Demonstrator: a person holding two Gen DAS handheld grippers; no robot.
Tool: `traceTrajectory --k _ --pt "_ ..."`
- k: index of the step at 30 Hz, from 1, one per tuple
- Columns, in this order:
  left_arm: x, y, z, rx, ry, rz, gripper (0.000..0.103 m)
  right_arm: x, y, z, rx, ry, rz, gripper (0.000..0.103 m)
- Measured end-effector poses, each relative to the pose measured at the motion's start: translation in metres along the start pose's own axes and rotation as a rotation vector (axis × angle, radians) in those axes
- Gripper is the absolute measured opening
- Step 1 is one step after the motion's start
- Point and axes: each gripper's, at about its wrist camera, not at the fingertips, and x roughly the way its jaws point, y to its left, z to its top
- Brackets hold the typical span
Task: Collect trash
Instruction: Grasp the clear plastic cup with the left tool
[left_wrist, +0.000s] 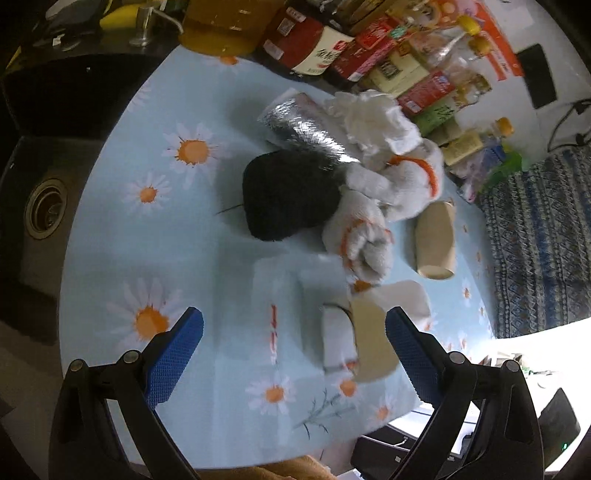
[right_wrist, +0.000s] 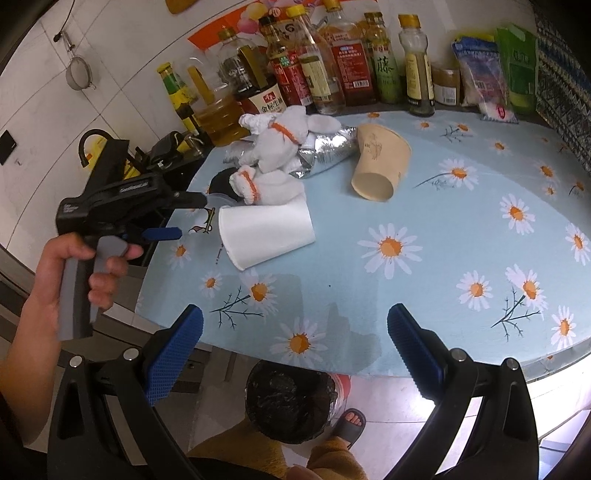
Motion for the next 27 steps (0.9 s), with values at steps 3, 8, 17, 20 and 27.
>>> traceTrajectory --k 3,8,17,20,27 --pt "0.010 0.003 0.008 -0.016 0.025 -0.012 0.094 0.002 -0.003 0.000 0.013 0.008 -0.005 0.099" --pt "0.026 0.003 0.016 -0.018 0.073 -0.011 0.084 0.002 -0.012 0.003 0.042 0.012 -0.008 0.099" --pt "0.037 0.003 0.021 -0.012 0.100 0.005 0.061 0.007 -0.016 0.007 0.044 0.024 0.003 0.099" --pt "0.033 0.005 0.022 -0.004 0.089 0.004 0.058 0.009 -0.013 0.008 0.035 0.028 0.006 0.099" --pt "0.022 0.006 0.019 0.007 0.066 0.003 0.057 0.017 -0.007 0.015 0.002 0.028 0.016 0.099"
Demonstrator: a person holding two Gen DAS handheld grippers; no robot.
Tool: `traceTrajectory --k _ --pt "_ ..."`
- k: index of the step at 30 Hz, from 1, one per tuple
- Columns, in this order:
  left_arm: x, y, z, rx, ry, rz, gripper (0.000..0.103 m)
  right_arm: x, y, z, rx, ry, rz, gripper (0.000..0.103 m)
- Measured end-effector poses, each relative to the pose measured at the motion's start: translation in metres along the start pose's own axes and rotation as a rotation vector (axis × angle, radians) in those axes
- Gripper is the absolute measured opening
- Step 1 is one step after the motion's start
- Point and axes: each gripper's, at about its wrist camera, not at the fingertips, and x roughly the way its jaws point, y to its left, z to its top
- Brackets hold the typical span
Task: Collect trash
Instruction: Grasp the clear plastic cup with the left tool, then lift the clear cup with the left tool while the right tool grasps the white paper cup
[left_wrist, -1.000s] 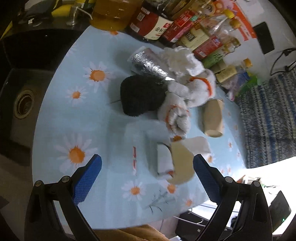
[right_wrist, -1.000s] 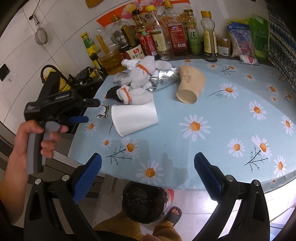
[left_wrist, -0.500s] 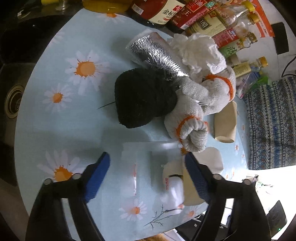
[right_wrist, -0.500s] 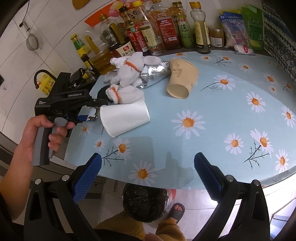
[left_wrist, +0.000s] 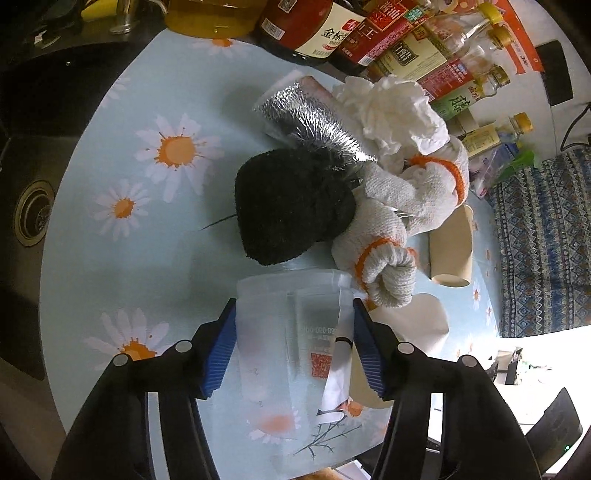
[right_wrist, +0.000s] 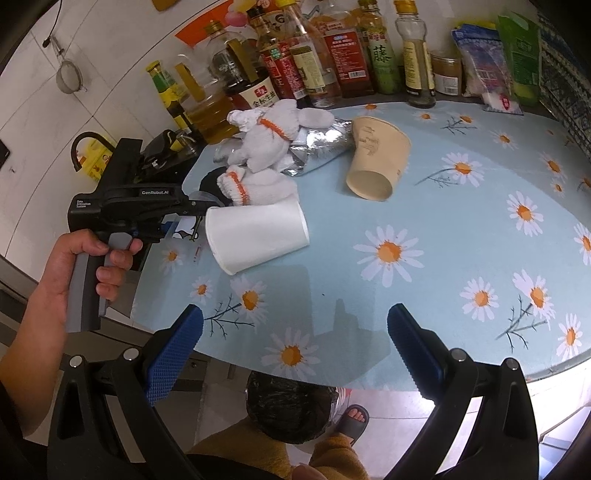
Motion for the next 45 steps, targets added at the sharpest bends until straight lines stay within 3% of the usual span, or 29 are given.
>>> traceTrajectory --k 11,18,28,37,39,45 --pt "-0.042 0.010 -0.029 -0.002 -0.078 0.002 0.057 0.040 0.024 0.029 -0.134 0.007 0.012 0.099" --pt "-0.077 0.024 -0.058 -0.024 -0.123 -0.006 0.057 0.078 0.036 0.044 -0.186 0.069 0.022 0.099" --pt "-0.095 0.051 -0.087 -0.090 -0.137 -0.005 0.057 0.103 0.040 0.056 -0.191 0.100 0.007 0.099" --pt "-0.104 0.048 -0.098 -0.073 -0.142 -0.009 0.057 0.120 0.040 0.063 -0.160 0.127 -0.011 0.099" --pt "-0.104 0.047 -0.100 -0.069 -0.141 -0.010 0.057 0.121 0.040 0.063 -0.162 0.132 -0.025 0.092" --pt "-0.106 0.046 -0.105 -0.063 -0.145 -0.016 0.057 0.117 0.040 0.061 -0.156 0.117 -0.026 0.092"
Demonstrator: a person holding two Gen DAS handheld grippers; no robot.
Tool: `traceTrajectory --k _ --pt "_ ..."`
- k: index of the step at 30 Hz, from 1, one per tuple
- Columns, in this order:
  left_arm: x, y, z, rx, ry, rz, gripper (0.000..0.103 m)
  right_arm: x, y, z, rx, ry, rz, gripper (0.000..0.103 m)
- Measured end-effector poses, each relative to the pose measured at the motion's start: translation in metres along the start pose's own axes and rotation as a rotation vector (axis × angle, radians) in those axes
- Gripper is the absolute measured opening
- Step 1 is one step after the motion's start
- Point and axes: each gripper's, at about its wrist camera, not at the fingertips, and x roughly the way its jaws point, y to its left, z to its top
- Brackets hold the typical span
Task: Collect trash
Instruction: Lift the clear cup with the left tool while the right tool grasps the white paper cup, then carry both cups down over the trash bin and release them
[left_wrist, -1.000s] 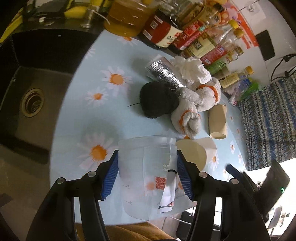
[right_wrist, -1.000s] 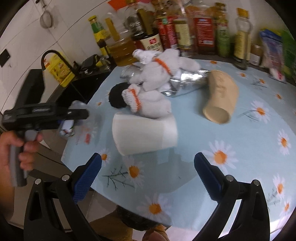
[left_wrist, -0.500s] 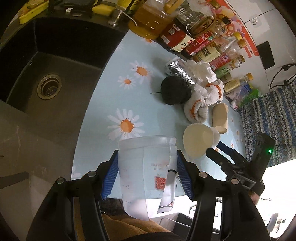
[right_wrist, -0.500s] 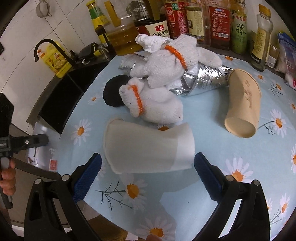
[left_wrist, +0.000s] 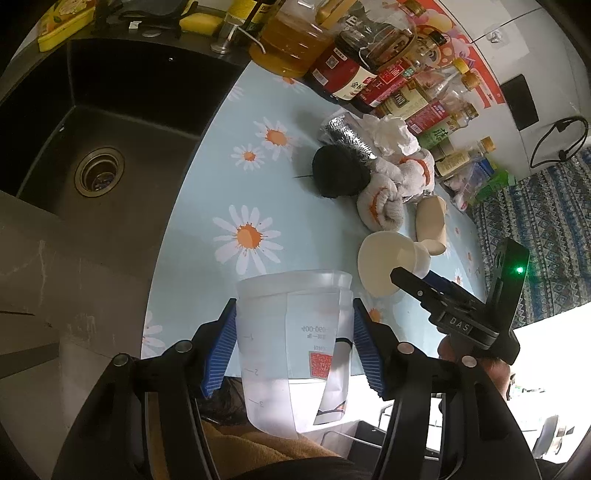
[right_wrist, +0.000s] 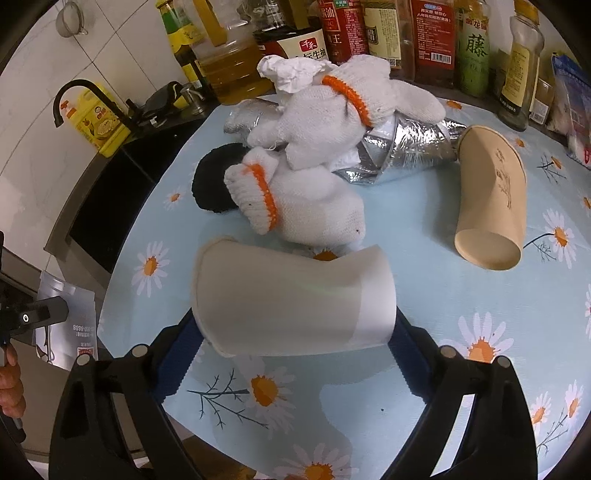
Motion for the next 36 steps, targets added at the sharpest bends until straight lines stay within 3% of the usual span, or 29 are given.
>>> traceTrajectory --k 18,28,36 --pt "-0.014 -0.012 -0.032 0.060 -0.004 -0.023 0.057 -0.066 0.021 -0.040 0.004 -0.089 0.079 0.091" --pt "-0.020 -0.010 -0.083 0.099 0.050 -0.014 0.057 -0.105 0.045 -0.108 -0.061 -0.096 0.170 0.091" --pt "0.009 -0.002 -0.127 0.136 0.151 0.027 0.057 -0.086 0.066 -0.158 -0.188 -0.007 0.210 0.092"
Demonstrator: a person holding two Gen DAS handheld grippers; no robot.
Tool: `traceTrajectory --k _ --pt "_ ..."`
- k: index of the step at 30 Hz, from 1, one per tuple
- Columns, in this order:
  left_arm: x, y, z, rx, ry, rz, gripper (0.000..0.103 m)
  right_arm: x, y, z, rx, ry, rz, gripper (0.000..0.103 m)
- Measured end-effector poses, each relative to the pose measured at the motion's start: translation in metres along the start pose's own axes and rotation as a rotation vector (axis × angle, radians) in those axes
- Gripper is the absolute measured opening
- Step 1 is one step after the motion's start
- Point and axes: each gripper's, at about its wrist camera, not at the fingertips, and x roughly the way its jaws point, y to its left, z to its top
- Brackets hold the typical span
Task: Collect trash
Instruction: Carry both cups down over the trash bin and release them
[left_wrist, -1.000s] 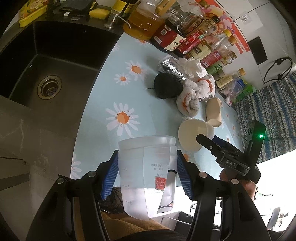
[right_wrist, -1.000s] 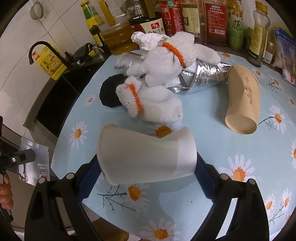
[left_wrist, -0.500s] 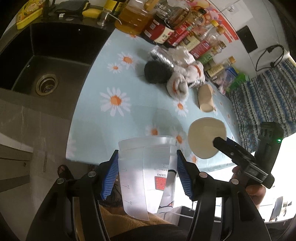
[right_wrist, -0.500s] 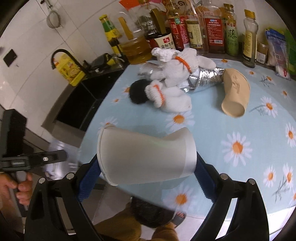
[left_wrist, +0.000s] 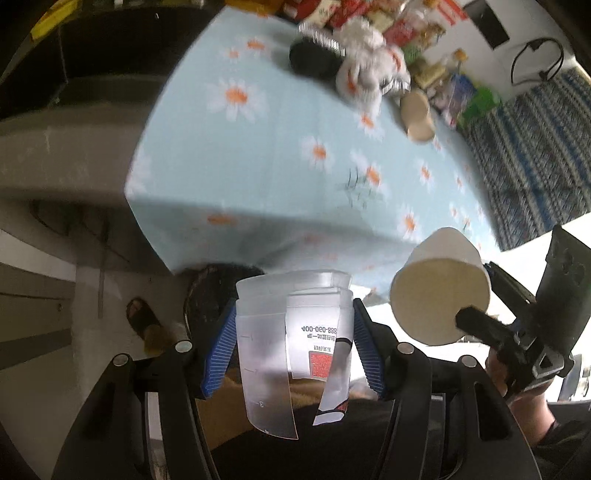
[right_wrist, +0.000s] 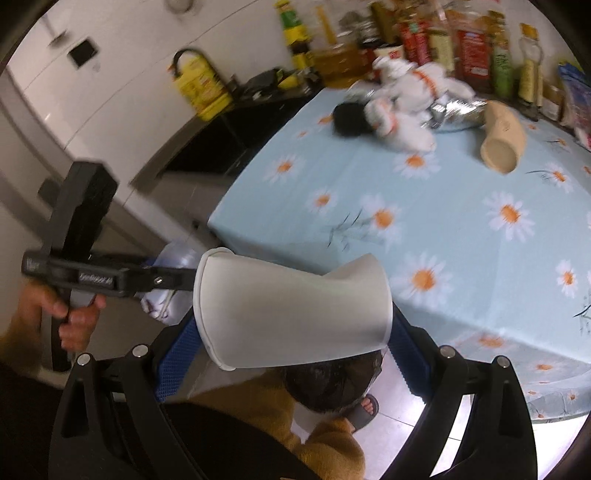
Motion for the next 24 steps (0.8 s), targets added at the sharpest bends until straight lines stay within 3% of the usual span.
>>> traceTrajectory --k 11,18,24 --pt "0.075 0.016 -0.026 0.060 0.107 0.084 0.057 0.082 -0.009 -0.045 -0.052 0.200 -0.025 0.092" --pt "0.139 0.048 -0.044 0.064 0.205 0.094 0.057 0.156 -0.029 -0.082 -0.026 0.316 -0.026 0.092" --pt "0.201 0.088 -0.057 0.050 0.284 0.146 0.057 0.208 -0.047 -0.112 0.022 0.392 -0.041 0.092"
